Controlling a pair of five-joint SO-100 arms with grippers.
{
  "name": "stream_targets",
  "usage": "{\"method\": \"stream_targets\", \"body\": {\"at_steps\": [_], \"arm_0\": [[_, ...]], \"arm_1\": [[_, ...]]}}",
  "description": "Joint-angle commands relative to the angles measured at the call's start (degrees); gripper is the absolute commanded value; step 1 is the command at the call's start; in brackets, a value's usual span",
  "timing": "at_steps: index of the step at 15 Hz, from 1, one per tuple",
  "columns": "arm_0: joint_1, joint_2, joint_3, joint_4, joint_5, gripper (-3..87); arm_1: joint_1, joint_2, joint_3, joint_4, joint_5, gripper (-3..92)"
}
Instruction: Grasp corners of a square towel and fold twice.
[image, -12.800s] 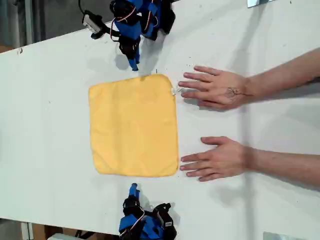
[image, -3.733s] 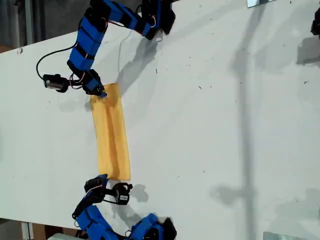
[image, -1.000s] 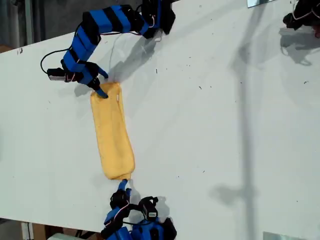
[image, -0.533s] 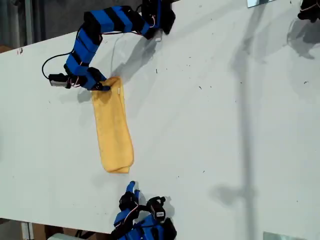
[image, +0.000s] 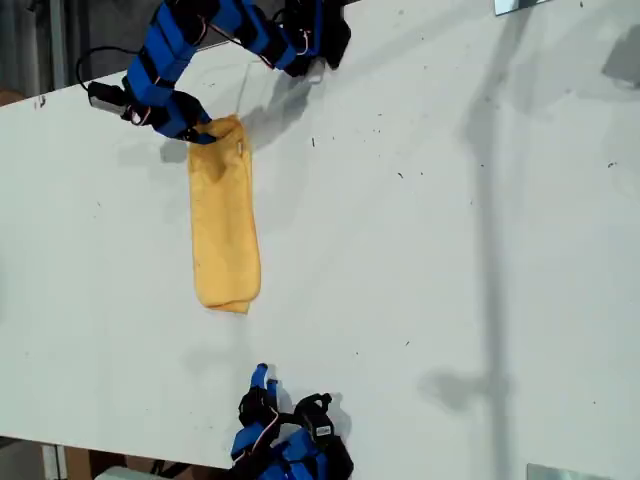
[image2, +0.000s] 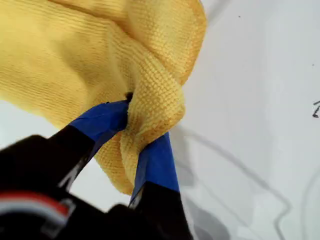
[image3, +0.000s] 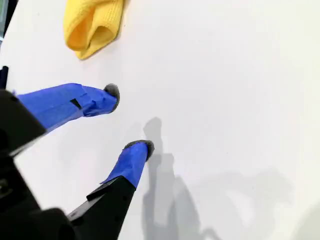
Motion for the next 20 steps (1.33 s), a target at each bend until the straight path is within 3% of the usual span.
{"method": "stream_targets", "body": {"at_steps": [1,3,8,15,20], "arm_0": [[-1.76,8.17,0.88,4.39,-1.67,17.3],[-2.55,26.19,4.31,15.29,-2.02,17.3],[-3.43,25.84,4.31,15.21,-2.46,17.3],[-3.52,25.84,4.31,15.12,-2.02,17.3],[-3.52,25.84,4.31,15.12,-1.85,17.3]], "arm_1": [[-4.66,13.36,-0.26,2.72,1.58,-0.1],[-7.21,21.53,-1.05,6.77,1.49,-0.1],[-10.11,28.74,-6.42,9.4,0.7,-0.1],[-22.94,-4.48,-37.62,-1.49,-2.37,-0.1],[-27.69,-18.63,-45.0,-16.35,-7.73,-0.1]]}}
